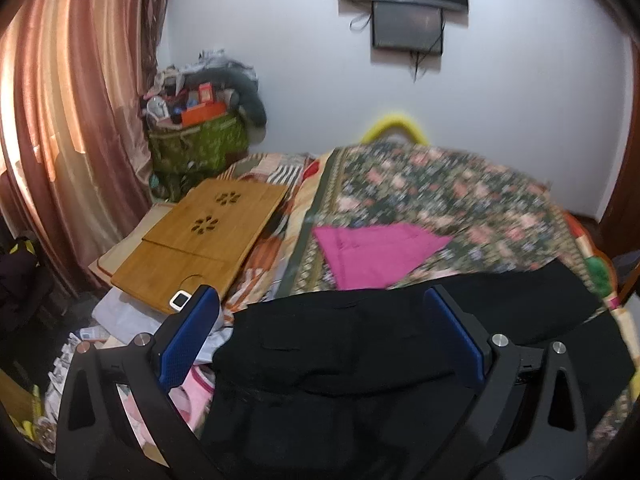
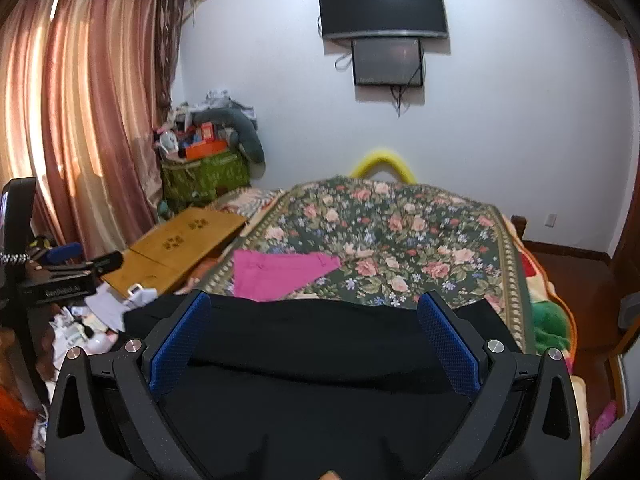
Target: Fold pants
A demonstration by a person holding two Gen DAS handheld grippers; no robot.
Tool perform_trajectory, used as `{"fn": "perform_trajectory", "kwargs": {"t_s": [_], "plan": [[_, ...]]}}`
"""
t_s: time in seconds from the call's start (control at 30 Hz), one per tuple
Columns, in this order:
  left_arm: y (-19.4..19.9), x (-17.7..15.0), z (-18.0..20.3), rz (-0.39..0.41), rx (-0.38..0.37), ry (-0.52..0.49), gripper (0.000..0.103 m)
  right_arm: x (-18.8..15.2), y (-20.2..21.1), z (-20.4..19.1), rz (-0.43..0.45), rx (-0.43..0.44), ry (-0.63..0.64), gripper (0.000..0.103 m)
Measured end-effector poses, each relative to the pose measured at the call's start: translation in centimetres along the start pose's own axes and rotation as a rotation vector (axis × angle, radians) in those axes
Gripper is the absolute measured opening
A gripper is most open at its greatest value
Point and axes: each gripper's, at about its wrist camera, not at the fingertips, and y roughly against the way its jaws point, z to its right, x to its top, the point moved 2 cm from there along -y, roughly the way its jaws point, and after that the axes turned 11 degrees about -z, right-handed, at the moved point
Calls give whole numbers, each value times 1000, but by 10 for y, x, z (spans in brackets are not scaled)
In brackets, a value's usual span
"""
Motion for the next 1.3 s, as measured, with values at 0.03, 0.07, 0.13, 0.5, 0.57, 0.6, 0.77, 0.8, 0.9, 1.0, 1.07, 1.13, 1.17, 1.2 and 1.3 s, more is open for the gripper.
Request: {"fn": "perform_trajectory", "kwargs": {"t_s": [0.03, 0.07, 0.13, 0.5, 0.57, 0.6, 0.77, 0.8, 0.9, 1.0, 1.07, 1.13, 1.17, 1.2, 1.3], "plan": [[-12, 4, -4, -20, 2, -6, 103, 2, -12, 4, -24, 3, 8, 103], [-25, 9, -9, -49, -4, -14, 103, 4, -22, 6, -46, 4, 16, 103], [-52, 16, -13, -115, -21, -26, 103, 9, -45, 11, -88, 5, 42, 103], [-205, 28, -72, -495, -93, 86, 103, 24, -154, 37, -320, 60, 140, 97], [-228, 22, -83, -578, -141, 129, 102, 26, -168, 40, -357, 82, 160, 96], [-236, 20, -86, -601, -147, 149, 102, 28, -176, 40, -366, 89, 169, 96], [-268, 3, -97, -697, -137, 213, 93, 32, -210, 46, -448, 141, 173, 96], [-273, -1, -98, -716, -143, 221, 88, 32, -219, 47, -470, 156, 168, 94], [-284, -5, -95, -744, -172, 234, 72, 30, -241, 50, -530, 179, 163, 88], [-283, -5, -88, -740, -168, 209, 56, 23, -262, 51, -596, 188, 164, 79], [-280, -4, -83, -731, -139, 171, 32, 17, -267, 49, -604, 180, 176, 75], [-277, -3, -82, -723, -99, 145, 17, 12, -264, 45, -590, 177, 211, 70], [-274, -3, -81, -715, -89, 128, 15, 8, -262, 41, -594, 178, 236, 62], [-270, -2, -78, -704, -63, 87, 14, 6, -261, 39, -596, 179, 250, 54], [-253, -1, -63, -649, 15, -36, 10, -2, -257, 36, -604, 189, 262, 32]]}}
